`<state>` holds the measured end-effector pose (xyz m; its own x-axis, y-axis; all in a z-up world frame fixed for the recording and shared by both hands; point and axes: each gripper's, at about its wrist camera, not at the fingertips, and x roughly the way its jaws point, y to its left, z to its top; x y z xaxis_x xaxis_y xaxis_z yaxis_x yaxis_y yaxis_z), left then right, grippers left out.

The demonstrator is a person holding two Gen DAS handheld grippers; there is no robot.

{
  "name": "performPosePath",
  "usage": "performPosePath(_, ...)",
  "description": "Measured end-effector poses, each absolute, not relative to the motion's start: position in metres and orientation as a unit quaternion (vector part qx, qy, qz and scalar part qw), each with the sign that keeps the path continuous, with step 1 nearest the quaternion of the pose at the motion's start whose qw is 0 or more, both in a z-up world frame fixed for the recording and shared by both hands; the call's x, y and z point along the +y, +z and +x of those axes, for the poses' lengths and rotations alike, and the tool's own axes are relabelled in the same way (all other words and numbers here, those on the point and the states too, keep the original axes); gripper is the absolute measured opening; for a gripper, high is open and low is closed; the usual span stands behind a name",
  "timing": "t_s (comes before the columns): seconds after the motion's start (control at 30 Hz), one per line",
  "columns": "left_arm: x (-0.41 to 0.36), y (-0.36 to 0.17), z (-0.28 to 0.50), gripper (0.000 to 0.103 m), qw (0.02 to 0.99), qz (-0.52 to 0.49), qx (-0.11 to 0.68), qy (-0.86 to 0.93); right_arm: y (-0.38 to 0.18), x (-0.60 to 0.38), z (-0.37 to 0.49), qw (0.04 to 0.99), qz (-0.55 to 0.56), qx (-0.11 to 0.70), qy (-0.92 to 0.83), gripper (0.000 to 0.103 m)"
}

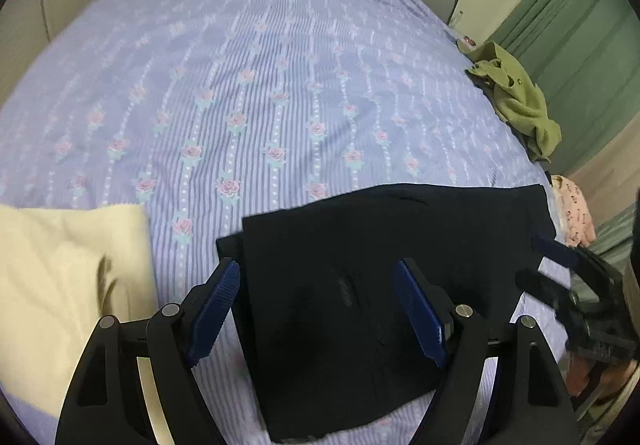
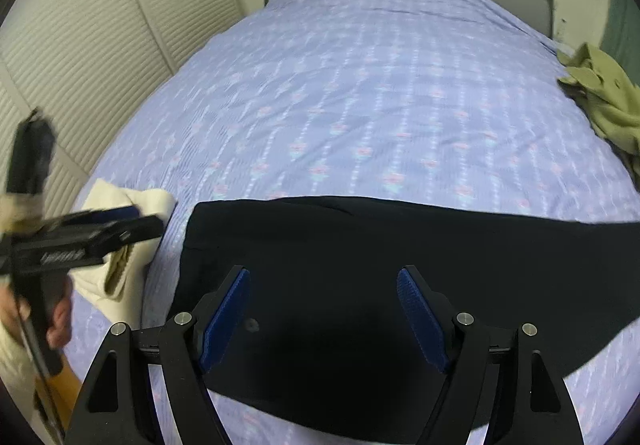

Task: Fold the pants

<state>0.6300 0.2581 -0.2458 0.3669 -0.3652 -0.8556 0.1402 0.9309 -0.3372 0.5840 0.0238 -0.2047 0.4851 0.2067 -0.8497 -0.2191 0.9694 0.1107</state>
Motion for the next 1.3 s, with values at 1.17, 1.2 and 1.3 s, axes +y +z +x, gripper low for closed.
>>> performPosePath(1.17,0.254,-0.328,0.679,0.029,0.773,-0.145,0.605,-0.123,-0.254,0.038,0.607,0.826,-0.01,0.557,0.084,0.076)
performPosePath(1.2,0.255,-0.321,0.675,0.022,0.782,-0.147,0.595,-0.114,-0.254,0.037,0.607,0.827,-0.012,0.556,0.084,0.076)
performPosePath(1.3,0.262,-0.297,0.664,0.021,0.804,-0.164,0.562,-0.102,-0.251,0.036,0.604,0.831,-0.018,0.55,0.08,0.076)
